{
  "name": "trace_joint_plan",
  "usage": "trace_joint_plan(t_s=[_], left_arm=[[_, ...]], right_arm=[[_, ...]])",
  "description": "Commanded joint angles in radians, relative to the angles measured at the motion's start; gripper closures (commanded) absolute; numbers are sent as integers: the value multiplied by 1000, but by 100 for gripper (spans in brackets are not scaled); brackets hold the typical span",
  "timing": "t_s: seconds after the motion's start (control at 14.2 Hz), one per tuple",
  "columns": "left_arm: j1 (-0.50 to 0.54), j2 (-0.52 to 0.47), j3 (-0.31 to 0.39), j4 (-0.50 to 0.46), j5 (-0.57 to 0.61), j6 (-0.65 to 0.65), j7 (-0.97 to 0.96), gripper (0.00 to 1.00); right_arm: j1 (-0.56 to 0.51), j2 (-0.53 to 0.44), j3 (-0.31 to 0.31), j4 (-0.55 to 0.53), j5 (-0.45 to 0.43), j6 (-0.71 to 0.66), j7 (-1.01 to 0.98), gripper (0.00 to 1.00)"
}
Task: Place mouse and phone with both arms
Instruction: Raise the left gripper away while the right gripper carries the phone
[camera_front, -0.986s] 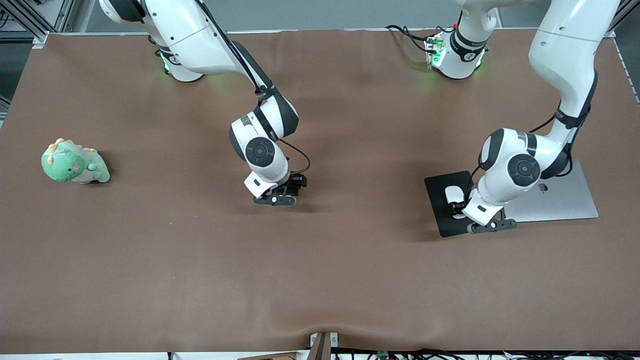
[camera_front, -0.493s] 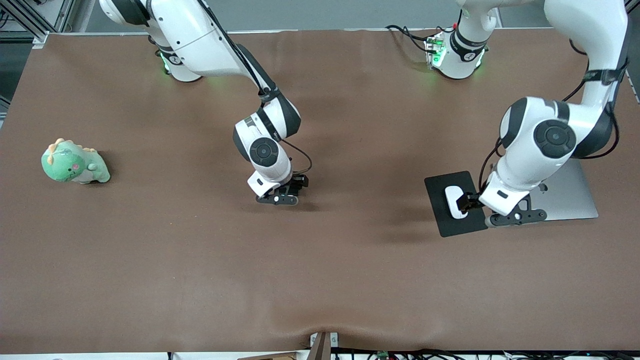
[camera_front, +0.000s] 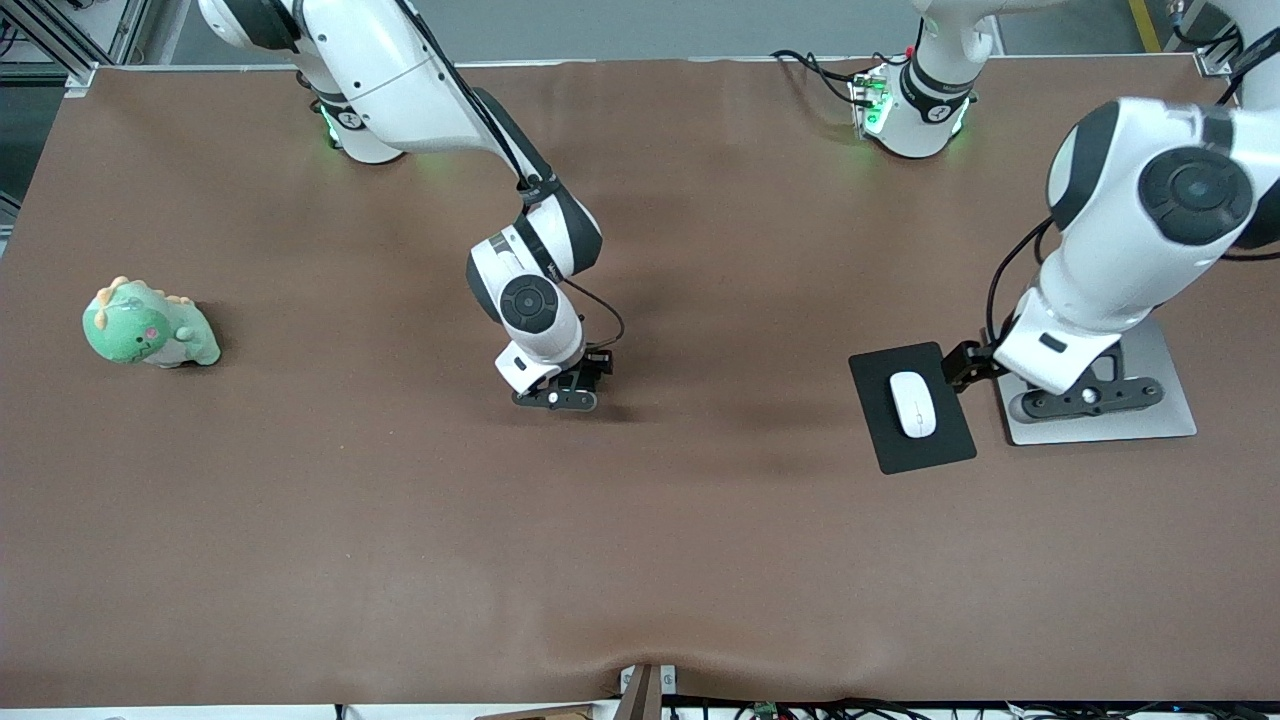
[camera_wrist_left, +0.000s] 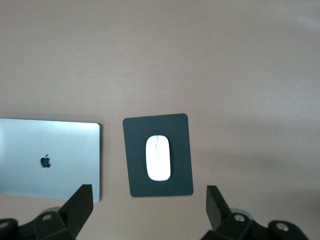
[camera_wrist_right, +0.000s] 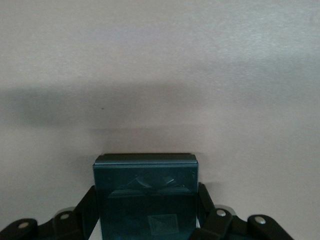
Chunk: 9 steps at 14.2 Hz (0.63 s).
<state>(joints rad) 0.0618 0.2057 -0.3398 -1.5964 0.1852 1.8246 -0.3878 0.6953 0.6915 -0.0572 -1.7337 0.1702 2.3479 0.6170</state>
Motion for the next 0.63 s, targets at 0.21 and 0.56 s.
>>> trace_joint_plan(t_s=[0.21, 0.56], left_arm=[[13, -64, -16, 92, -25, -151, 12, 0], [16, -129, -4, 93, -66, -208, 14, 0]], right_arm=[[-89, -122, 2, 5, -5, -160, 21, 100], [-200, -260, 0, -56, -5, -272, -23, 100]])
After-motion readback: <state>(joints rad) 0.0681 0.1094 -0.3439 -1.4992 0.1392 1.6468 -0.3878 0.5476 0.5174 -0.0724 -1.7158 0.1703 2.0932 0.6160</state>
